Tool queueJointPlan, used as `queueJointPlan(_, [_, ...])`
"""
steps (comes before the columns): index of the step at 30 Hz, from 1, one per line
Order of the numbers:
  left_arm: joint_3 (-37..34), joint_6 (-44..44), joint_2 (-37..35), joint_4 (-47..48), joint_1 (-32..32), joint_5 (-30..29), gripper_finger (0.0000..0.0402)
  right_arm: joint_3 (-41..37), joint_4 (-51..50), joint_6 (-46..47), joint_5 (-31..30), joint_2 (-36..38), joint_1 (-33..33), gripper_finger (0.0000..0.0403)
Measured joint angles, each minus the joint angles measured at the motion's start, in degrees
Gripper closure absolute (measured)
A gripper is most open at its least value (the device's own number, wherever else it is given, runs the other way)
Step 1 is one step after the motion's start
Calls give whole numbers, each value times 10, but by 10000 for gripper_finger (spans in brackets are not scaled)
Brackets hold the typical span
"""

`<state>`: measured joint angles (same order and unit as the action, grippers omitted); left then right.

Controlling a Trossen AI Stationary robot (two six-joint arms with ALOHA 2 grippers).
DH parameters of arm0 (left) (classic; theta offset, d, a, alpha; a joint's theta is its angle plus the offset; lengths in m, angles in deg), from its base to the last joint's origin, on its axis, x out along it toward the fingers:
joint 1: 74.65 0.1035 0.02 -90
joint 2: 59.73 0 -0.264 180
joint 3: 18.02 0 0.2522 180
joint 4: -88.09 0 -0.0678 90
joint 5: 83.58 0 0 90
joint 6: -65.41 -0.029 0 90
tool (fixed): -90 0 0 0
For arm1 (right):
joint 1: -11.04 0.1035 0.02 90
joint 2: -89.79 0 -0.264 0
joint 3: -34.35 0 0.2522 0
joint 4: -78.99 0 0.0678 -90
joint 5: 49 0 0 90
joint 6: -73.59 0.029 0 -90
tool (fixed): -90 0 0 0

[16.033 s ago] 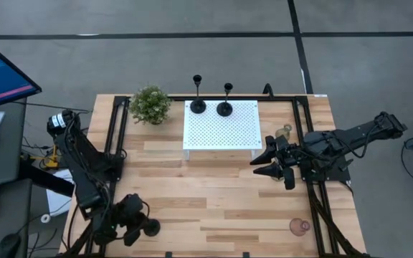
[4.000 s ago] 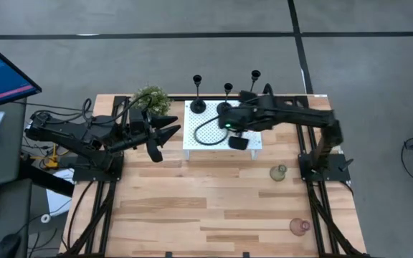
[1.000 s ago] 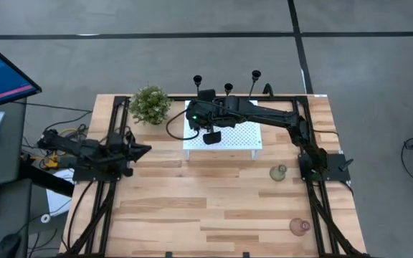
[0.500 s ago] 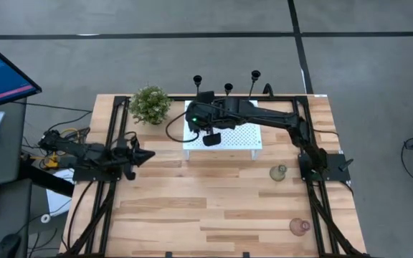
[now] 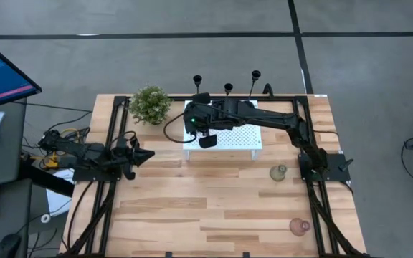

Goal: Pick & Place candle stick holders
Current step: Put the top green candle holder on the shelf aligned with the left black candle holder

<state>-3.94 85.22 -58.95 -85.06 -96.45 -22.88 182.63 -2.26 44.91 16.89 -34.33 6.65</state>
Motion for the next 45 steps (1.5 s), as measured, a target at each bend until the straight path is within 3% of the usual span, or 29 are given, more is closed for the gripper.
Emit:
queueJointPlan(23, [0,0,0,0,0,0,389,0,24,-2,20,0,-19,400])
queueJointPlan(45, [0,0,0,0,0,0,389,0,42,2,37,0,-22,334])
